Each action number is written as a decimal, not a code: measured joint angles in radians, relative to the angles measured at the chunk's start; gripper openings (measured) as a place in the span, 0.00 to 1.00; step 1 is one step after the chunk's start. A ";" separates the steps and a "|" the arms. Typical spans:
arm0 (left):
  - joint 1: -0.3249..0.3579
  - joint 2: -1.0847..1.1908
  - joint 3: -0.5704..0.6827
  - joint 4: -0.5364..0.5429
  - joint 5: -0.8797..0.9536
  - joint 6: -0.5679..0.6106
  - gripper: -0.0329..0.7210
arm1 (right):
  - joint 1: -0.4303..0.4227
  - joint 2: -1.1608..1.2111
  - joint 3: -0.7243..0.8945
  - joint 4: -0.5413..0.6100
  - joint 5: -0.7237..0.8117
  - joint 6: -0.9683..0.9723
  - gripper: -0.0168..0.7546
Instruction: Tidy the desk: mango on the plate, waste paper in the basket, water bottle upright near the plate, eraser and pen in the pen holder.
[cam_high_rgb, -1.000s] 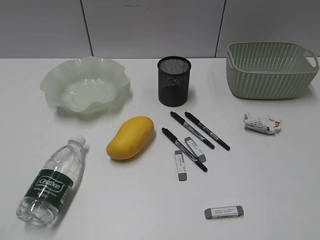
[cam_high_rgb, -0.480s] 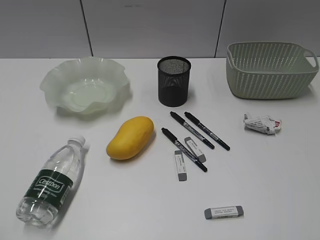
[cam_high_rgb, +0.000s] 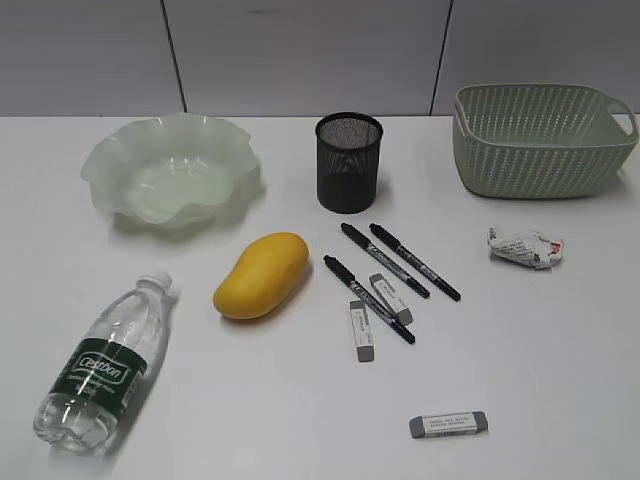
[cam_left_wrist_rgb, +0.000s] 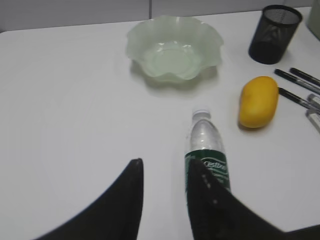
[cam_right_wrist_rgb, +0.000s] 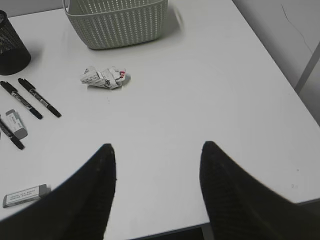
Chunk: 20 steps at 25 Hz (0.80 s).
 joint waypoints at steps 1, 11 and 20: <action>0.000 0.066 -0.003 -0.039 -0.039 0.037 0.35 | 0.000 0.000 0.000 0.000 0.000 0.000 0.59; -0.082 0.949 -0.143 -0.448 -0.392 0.465 0.40 | 0.000 0.000 0.000 -0.001 0.000 0.000 0.59; -0.407 1.459 -0.469 -0.258 -0.459 0.273 0.54 | 0.000 0.000 0.000 0.000 0.000 0.000 0.59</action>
